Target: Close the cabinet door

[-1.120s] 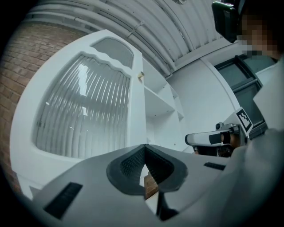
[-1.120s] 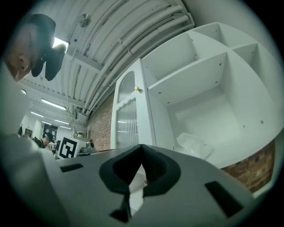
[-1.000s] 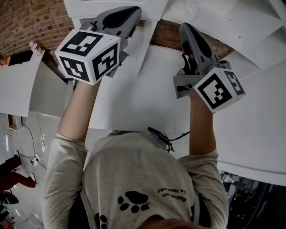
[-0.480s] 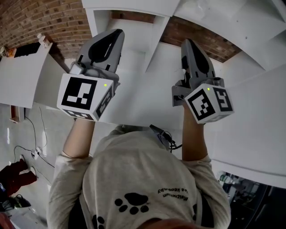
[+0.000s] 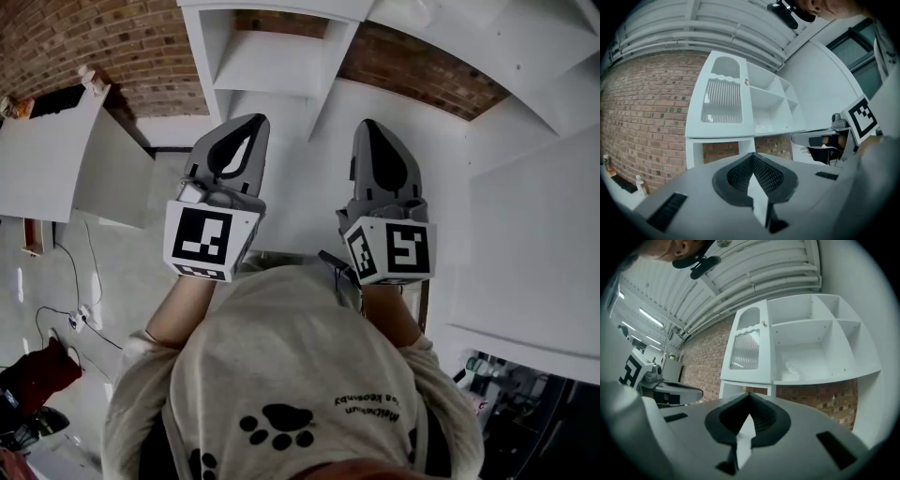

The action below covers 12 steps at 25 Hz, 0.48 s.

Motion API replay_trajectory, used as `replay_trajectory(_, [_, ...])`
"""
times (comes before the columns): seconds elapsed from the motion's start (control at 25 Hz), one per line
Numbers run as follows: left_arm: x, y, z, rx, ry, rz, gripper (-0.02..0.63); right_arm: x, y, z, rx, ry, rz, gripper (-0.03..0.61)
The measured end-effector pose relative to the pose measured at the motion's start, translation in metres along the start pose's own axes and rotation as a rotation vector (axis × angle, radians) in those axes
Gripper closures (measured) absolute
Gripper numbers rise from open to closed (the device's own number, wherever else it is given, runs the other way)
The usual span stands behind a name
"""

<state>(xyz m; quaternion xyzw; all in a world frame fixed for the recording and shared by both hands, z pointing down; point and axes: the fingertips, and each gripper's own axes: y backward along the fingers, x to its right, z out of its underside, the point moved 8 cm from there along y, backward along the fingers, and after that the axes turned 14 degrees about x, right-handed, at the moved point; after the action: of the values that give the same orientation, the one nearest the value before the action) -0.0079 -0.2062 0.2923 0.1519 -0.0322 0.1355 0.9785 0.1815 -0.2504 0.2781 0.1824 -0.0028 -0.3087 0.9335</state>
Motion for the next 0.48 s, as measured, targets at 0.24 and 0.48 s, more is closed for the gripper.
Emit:
replay_trajectory(0.24, [0.008, 0.018, 0.028, -0.024, 0.014, -0.024, 0.605, -0.025, 0.018, 0.032, -0.05, 0.017, -0.009, 0.569])
replay_trajectory(0.48, [0.011, 0.027, 0.046, -0.035, 0.019, -0.032, 0.606, -0.035, 0.03, 0.054, -0.07, 0.019, 0.002, 0.569])
